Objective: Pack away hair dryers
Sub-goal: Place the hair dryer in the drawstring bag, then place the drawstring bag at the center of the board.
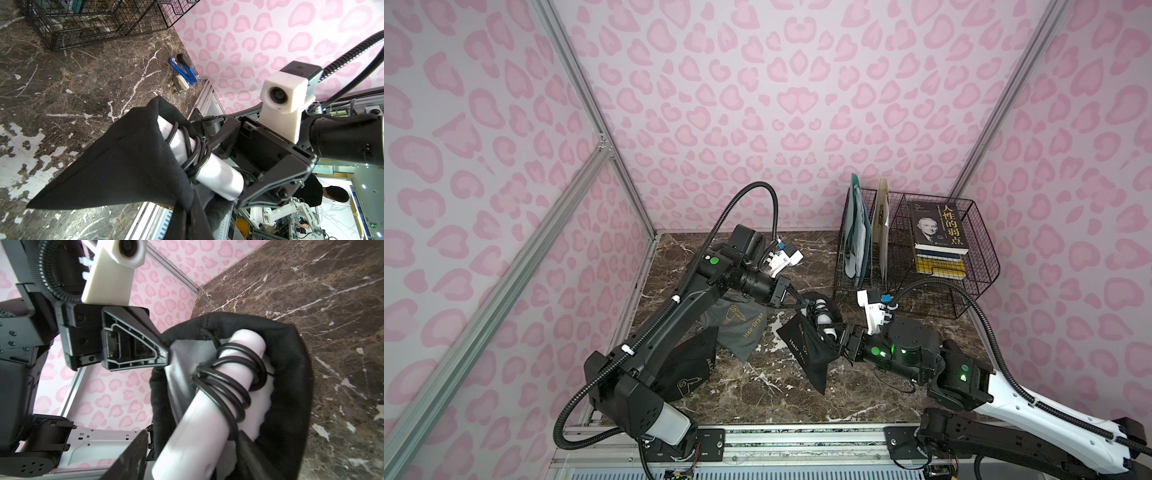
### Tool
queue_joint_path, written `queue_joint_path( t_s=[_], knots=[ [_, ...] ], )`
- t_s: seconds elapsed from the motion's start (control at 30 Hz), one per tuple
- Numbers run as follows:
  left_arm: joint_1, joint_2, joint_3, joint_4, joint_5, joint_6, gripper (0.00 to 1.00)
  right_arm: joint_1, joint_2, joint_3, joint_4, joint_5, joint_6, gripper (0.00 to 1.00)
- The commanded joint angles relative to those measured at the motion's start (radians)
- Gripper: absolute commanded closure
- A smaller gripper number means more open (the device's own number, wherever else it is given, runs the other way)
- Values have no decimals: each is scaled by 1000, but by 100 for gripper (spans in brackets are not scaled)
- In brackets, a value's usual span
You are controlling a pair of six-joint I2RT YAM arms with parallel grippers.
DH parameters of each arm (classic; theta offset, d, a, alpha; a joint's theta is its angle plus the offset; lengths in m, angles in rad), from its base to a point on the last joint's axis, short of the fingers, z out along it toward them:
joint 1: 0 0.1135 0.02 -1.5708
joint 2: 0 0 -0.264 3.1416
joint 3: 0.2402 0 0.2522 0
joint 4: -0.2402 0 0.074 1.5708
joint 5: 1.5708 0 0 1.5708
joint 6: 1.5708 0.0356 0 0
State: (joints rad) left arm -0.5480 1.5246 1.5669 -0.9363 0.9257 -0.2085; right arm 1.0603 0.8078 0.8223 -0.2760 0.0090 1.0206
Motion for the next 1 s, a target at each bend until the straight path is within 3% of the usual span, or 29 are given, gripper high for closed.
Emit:
queue_joint_path(
  t_s=[0.0,0.47,0.63,0.7,0.97],
  knots=[
    [1,3,5,29,3,18,99,-2,22,44,30,-14,-44,33],
    [0,-11,82,-16,79,78,99,-8,-22,100,-156,120,-52,33],
    [2,-21,92,-16,86,75,99,-9,-94,1,-110,142,-2,34],
    [2,-22,101,-22,88,81,99,-9,-129,-67,-60,129,21,39],
    [3,-37,93,-24,94,87,99,4,-158,-163,-59,140,81,39]
  ],
)
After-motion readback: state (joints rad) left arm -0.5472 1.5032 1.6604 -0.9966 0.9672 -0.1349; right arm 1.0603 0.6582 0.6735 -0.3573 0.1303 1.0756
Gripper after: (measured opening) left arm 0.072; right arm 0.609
